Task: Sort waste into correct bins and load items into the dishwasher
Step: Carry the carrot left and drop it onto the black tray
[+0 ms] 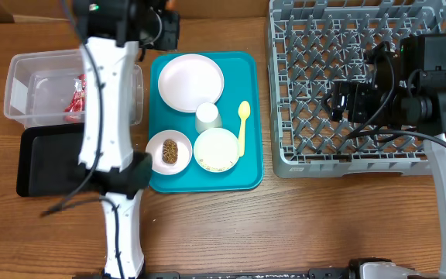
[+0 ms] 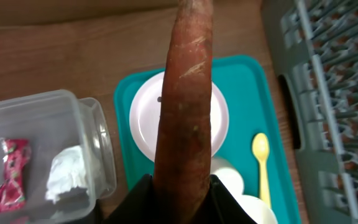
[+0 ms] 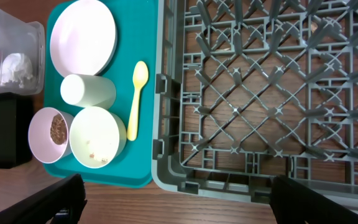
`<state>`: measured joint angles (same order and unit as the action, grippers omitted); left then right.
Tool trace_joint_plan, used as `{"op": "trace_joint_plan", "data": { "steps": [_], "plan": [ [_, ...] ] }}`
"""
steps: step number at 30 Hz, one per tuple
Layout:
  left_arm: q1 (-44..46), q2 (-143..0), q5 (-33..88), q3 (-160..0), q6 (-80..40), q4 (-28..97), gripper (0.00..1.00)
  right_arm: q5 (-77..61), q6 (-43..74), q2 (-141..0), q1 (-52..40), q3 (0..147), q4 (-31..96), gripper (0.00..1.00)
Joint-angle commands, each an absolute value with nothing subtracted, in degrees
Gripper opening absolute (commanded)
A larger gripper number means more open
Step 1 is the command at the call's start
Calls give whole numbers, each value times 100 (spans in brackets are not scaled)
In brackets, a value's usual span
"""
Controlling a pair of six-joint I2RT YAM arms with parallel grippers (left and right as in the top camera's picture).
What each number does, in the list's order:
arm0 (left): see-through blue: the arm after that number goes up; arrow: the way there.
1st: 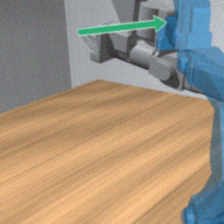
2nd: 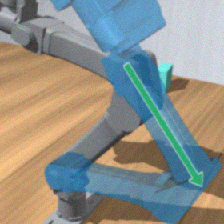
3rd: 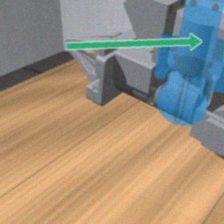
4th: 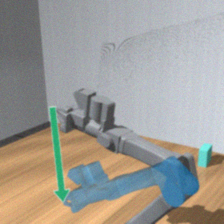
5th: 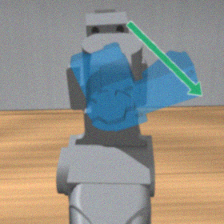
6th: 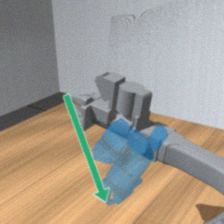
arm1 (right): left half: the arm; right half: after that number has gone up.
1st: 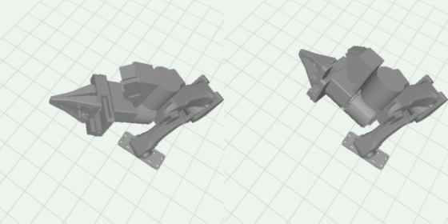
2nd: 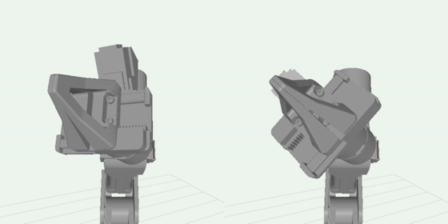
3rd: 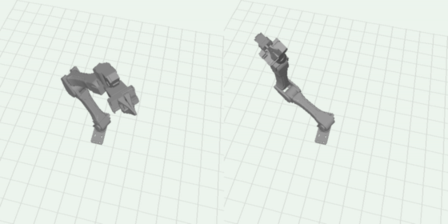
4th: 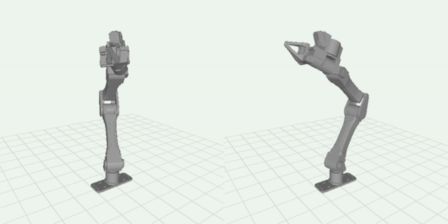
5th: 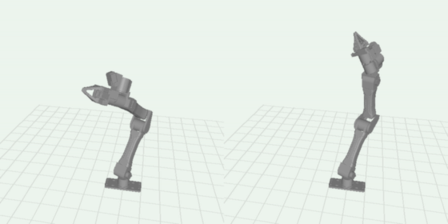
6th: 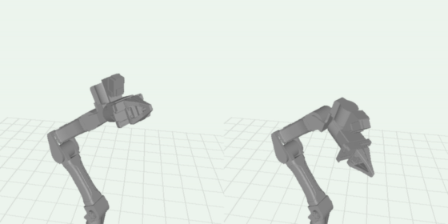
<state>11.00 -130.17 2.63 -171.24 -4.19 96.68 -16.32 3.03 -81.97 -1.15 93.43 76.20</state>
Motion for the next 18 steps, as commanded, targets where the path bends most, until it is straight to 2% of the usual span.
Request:
{"op": "trace_joint_plan", "data": {
  "steps": [1, 10, 18],
  "plan": [
    [1081, -11992, 54, -16612, -648, 9682, 19, -1682, 320, -8156, -89, 9408, 7599, 98],
    [941, -10007, -864, -14164, -1144, 9682, 21, -1682, 320, -8158, -89, 9408, 7601, 98],
    [-95, -8764, -1269, -11917, -2215, 9682, 21, -1682, 320, -8158, -89, 9408, 7612, 98]
  ]
}}
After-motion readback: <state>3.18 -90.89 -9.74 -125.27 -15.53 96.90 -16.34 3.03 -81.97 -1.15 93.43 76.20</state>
